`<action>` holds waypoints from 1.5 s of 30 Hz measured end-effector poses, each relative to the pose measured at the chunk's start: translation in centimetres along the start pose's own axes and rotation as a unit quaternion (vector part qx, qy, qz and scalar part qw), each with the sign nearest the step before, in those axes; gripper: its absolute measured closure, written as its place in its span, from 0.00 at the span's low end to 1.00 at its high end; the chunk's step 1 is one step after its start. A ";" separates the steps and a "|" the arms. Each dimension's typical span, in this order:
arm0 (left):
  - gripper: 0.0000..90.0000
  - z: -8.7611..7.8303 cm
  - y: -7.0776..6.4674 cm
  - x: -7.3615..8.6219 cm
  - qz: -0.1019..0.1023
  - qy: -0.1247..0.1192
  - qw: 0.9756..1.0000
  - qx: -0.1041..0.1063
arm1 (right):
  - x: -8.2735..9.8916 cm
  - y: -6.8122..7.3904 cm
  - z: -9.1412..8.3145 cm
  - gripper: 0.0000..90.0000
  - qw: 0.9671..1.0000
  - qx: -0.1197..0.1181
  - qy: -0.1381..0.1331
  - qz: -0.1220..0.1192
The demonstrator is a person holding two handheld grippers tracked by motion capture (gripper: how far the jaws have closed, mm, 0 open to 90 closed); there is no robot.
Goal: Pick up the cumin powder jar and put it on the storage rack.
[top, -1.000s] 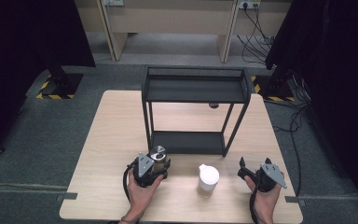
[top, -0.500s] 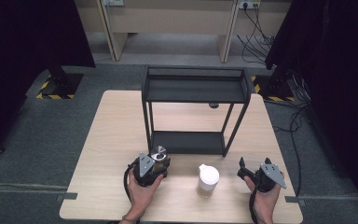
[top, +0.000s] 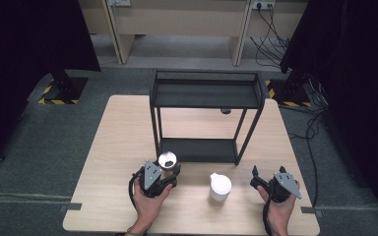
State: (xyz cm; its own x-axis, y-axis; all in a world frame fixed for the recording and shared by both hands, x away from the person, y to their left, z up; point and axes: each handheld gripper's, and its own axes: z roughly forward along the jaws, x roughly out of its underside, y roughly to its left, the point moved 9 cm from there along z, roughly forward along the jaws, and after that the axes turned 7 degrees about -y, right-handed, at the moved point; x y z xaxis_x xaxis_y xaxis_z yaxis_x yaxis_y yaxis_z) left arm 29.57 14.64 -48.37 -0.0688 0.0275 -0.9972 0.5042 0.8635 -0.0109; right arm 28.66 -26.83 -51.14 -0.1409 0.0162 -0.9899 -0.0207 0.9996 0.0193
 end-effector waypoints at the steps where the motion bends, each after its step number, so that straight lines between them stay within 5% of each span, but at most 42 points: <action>1: 0.35 -0.2 -0.1 -0.3 0.001 -0.003 1.000 0.002 | 0.0 0.0 0.0 0.04 1.000 0.000 0.000 0.000; 28: 0.35 -1.6 -0.7 -7.8 0.020 -0.069 0.997 0.008 | 0.0 0.0 0.0 0.05 1.000 0.000 -0.001 0.003; 45: 0.35 -2.0 -1.0 -10.3 0.036 -0.090 0.995 0.012 | 0.0 0.0 0.0 0.05 1.000 -0.002 -0.001 -0.001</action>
State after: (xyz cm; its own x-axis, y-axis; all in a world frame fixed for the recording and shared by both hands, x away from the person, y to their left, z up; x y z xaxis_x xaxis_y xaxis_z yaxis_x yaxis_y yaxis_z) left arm 28.05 14.55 -37.95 0.1230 -0.0042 -0.9924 0.5223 0.8505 0.0611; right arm 28.64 -26.85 -51.15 -0.1392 0.0150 -0.9902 -0.0247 0.9995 0.0186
